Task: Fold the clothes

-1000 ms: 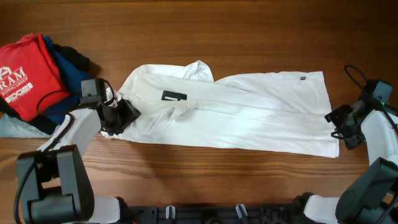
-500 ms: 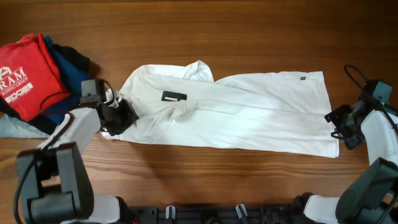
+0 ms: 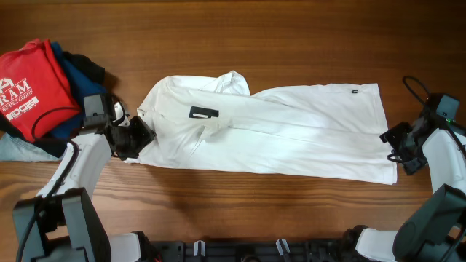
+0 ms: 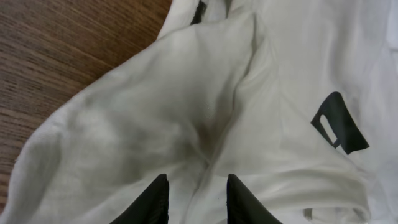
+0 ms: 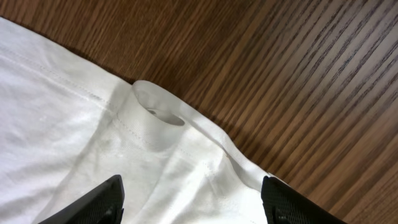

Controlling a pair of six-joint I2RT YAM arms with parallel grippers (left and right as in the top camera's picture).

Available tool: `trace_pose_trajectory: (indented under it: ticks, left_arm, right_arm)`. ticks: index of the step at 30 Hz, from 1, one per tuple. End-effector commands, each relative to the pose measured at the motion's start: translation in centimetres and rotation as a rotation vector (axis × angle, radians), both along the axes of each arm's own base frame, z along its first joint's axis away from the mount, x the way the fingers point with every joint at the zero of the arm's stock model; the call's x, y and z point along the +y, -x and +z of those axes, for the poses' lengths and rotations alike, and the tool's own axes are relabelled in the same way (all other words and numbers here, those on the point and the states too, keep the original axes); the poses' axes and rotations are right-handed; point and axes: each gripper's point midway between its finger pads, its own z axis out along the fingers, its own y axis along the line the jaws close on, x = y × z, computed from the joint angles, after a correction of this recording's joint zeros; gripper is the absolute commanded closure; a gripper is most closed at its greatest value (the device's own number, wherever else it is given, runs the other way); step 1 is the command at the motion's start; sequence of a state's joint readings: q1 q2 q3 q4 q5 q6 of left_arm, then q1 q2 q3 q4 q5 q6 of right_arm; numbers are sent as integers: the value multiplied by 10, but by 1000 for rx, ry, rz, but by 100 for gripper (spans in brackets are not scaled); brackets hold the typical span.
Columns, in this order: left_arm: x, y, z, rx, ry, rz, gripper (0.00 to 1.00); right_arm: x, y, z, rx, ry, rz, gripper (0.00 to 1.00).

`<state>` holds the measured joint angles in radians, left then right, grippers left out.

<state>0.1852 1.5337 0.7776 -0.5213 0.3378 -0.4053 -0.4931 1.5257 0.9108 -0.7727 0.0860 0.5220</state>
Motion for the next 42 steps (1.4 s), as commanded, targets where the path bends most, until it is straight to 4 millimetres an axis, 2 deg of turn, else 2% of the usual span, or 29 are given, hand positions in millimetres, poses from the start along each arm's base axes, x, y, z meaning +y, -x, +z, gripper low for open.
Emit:
trace_pose_trajectory:
  ticks: [1,6,8,11,13,15,17,20,23,28,31,33,34,35,37,39,40,42]
  left_arm:
    - [-5,2,-11,17,-12,-25,72]
    - [-26,-2,-20,16,-13,-98,73]
    - [-29,-1,-23,25,-13,-107,75]
    - [-28,-4,-22,12,-15,-107,82]
    - [-27,-4,-23,13,-23,-104,94]
    - [-26,-5,-23,10,-26,-103,96]
    - [-21,-1,-17,15,-25,-84,96]
    - [18,6,8,0,-95,33,96]
    - [44,6,25,-53,-112,116,96]
    - [33,8,14,-14,-102,81,94]
    - [25,2,20,-48,-98,52,96]
    - [20,-9,34,-98,-118,2,95]
    - [14,-19,52,-139,-128,-36,92]
    - [7,-35,75,-188,-135,-63,83]
    - [-3,-58,105,-264,-146,-96,76]
    - [-15,-86,132,-337,-172,-148,71]
    - [-20,-99,139,-358,-189,-184,68]
    - [-20,-126,141,-344,-205,-191,64]
  right_arm:
    - [0,-1,2,-12,-2,8,28]
    - [1,-1,2,-14,-7,21,28]
    - [1,-1,2,-14,-7,21,29]
    - [1,-1,2,-14,-7,21,28]
    - [1,-1,2,-14,-7,22,28]
    - [1,-1,2,-14,-7,21,28]
    - [1,-1,2,-13,-6,23,29]
    - [1,-1,2,-14,-6,24,29]
    - [1,-2,2,-16,-5,24,28]
    - [1,-1,2,-15,-6,24,28]
    - [5,-7,3,-39,-27,61,28]
    - [22,-32,10,-150,-106,204,28]
    - [24,-47,24,-208,-118,264,28]
    - [28,-67,45,-290,-133,341,27]
    - [35,-91,78,-375,-129,438,23]
    - [46,-106,106,-388,-98,555,21]
    - [49,-111,112,-385,-90,586,18]
    - [59,-120,121,-369,-103,630,17]
